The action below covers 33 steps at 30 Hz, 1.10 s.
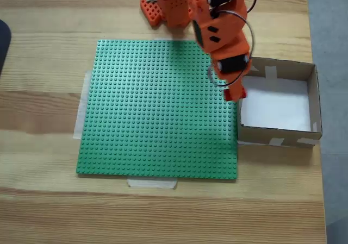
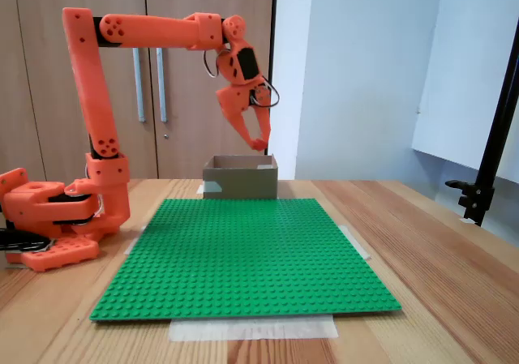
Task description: Pick the red lego block and put it in the box.
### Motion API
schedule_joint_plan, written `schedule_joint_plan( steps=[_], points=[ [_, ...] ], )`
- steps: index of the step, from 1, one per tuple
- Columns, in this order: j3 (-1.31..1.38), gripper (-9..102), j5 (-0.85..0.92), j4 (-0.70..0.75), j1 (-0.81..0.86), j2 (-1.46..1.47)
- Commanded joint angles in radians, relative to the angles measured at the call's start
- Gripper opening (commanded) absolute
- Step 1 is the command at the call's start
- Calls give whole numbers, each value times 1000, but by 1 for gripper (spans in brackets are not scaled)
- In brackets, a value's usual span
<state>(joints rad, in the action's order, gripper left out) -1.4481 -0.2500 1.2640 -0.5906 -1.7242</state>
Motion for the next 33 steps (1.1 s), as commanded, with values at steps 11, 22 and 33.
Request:
schedule_joint_plan(
  steps=[11, 22, 33],
  points=[
    [89, -1, -29, -15, -112, 3],
    [184, -1, -67, -3, -195, 118],
    [267, -1, -87, -2, -235, 238]
  ],
)
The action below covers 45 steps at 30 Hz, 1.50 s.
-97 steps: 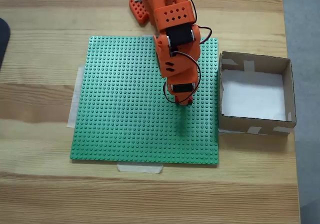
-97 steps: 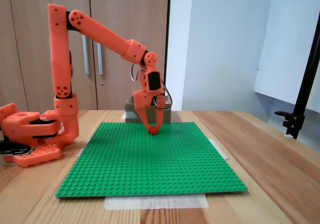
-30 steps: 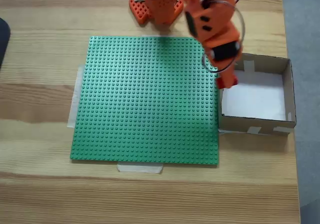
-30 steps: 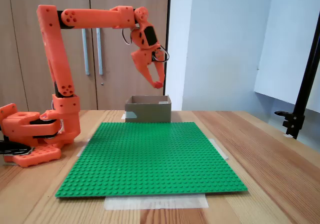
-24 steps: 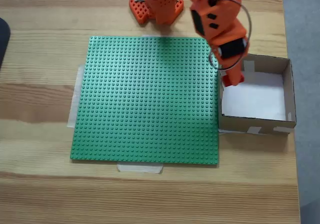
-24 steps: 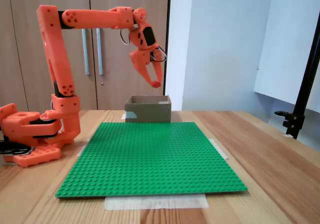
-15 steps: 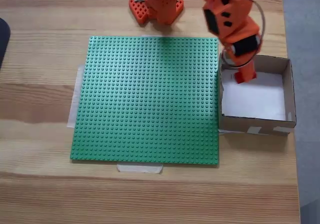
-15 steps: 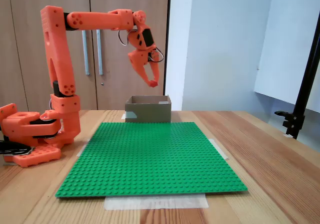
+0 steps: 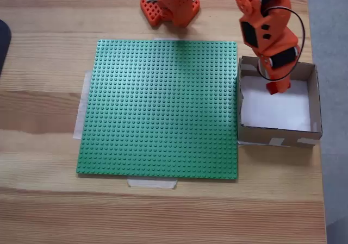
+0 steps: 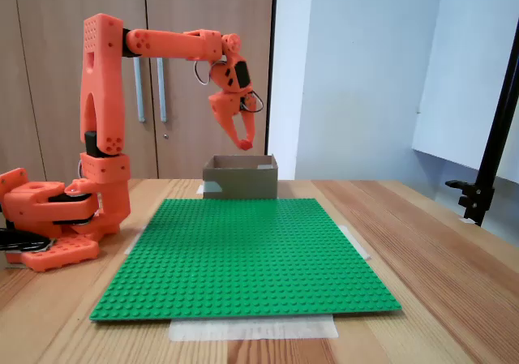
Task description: Pick the red lego block and put it in the box.
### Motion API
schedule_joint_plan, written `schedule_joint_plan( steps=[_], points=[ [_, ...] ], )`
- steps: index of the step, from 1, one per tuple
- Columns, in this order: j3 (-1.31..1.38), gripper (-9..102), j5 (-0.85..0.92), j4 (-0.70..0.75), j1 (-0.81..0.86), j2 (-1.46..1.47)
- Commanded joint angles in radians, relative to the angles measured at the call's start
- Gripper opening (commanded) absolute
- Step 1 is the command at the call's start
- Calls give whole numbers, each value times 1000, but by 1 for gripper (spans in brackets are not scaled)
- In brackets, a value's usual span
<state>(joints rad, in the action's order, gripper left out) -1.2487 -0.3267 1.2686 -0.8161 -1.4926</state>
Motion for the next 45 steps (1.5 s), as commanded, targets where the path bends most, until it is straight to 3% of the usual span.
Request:
schedule_joint_plan(
  steps=[1, 21, 45],
  points=[
    [81, -1, -12, -5, -12, 20],
    [137, -1, -38, 44, -31, 101],
    [133, 8, -40, 66, -34, 101]
  ],
)
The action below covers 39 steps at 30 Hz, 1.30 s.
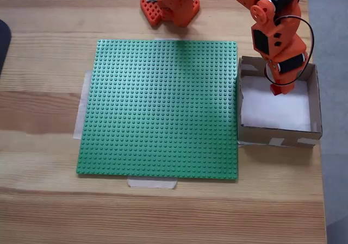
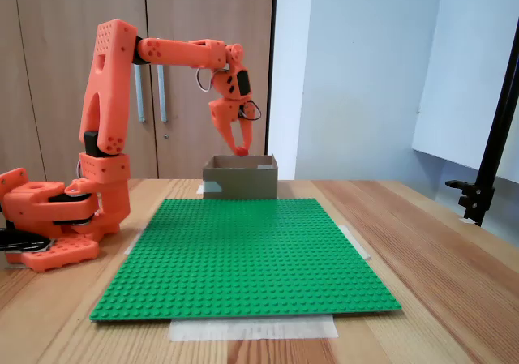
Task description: Pick the red lego block and put it in the box.
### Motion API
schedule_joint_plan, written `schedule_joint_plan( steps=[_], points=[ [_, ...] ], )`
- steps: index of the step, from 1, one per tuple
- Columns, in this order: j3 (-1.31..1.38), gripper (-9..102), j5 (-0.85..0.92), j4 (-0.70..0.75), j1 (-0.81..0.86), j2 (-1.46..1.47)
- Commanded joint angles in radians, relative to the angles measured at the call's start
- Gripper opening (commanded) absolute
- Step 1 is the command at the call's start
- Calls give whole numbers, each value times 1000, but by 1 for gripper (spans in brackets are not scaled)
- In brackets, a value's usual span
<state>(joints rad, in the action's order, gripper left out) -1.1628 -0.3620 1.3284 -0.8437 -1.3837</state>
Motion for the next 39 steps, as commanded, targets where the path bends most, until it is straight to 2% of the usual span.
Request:
schedule_joint_plan(
  steps=[1, 21, 29, 39],
  points=[
    [48, 9, -5, 8, -6, -8],
    [21, 18, 3, 25, -2, -48],
    [-101, 17, 18, -29, 9, -147],
    [-288, 8, 51, -100, 46, -330]
  ],
)
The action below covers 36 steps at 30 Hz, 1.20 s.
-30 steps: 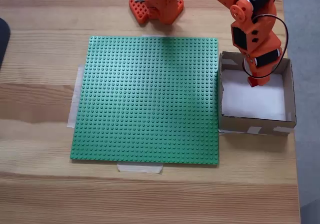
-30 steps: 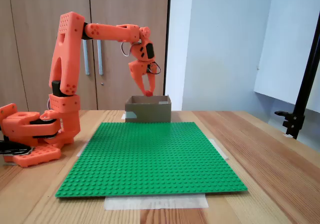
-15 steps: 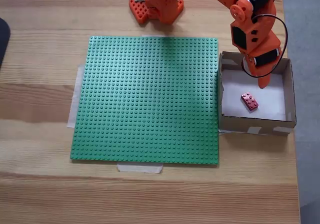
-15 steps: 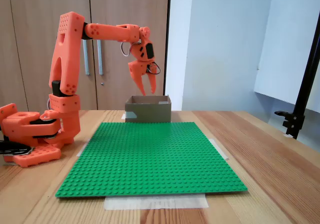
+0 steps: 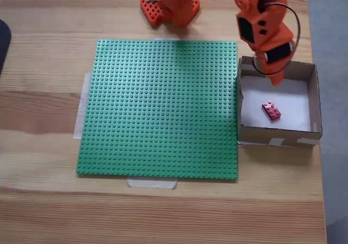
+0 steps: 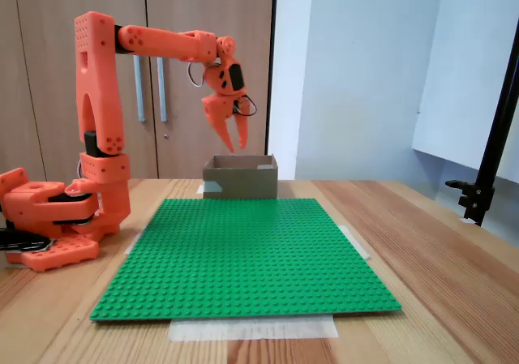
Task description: Pick the red lego block and put it in the box.
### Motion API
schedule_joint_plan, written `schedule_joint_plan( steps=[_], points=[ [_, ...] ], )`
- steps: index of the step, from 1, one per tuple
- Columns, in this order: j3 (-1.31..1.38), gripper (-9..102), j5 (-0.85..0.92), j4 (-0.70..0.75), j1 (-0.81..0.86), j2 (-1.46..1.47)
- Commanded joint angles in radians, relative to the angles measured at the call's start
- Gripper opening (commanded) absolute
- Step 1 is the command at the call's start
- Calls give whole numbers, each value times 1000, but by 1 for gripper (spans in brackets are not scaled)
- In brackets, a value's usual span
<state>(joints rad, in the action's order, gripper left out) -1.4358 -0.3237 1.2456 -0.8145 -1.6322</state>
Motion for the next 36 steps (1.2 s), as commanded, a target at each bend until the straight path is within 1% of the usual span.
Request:
schedule_joint_plan(
  steps=[1, 6, 16, 28, 36],
  points=[
    [-32, 8, 17, -23, 21, -101],
    [-135, 2, 49, -64, 52, -212],
    [-360, -1, 133, -126, 164, -448],
    [-637, -1, 238, -221, 394, -719],
    [-847, -1, 310, -313, 568, -904]
  ],
)
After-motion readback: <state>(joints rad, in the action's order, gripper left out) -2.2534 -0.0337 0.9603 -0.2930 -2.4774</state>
